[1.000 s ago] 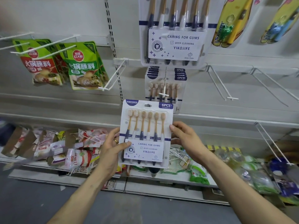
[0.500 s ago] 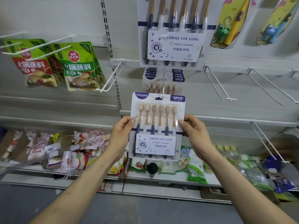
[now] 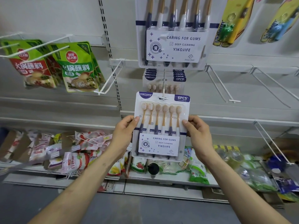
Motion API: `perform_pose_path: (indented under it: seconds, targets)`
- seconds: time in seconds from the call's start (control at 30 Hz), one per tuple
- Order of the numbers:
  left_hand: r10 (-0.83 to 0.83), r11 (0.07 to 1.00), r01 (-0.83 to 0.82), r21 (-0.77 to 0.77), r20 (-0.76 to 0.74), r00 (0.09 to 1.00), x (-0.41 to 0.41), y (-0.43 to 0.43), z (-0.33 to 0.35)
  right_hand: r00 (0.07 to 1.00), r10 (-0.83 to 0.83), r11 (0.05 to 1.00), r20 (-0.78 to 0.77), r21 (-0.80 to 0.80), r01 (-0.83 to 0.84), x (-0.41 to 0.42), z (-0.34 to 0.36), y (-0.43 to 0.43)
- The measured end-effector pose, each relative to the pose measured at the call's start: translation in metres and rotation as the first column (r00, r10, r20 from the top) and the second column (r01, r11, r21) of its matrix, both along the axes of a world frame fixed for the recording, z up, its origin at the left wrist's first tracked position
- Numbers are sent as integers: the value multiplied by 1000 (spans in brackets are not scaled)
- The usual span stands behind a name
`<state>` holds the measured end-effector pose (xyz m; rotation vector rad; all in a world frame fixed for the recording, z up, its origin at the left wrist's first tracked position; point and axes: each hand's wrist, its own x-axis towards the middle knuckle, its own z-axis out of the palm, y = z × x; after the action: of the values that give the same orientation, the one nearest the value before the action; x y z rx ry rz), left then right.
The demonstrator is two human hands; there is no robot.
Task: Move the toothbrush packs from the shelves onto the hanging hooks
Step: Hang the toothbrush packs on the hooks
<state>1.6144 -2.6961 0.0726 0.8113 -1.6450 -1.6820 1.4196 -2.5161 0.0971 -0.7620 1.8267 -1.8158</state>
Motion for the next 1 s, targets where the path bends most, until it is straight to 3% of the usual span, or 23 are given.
perform_pose_path:
  seconds: [0.27,0.57,1.0]
  targets:
    - [79,995,-67,-77,157,984,-29,-29,5,998,-39,997,-59,70,43,-25,-5,-30]
    - [90,973,2,-230,387,918,-73,-90,16,986,-55,977,-155,196,85,-73,-12,-87]
    - [112,958,31,-286,469,876,-98,-96,20,949,-186,945,-256,217,244,-77,2,-101]
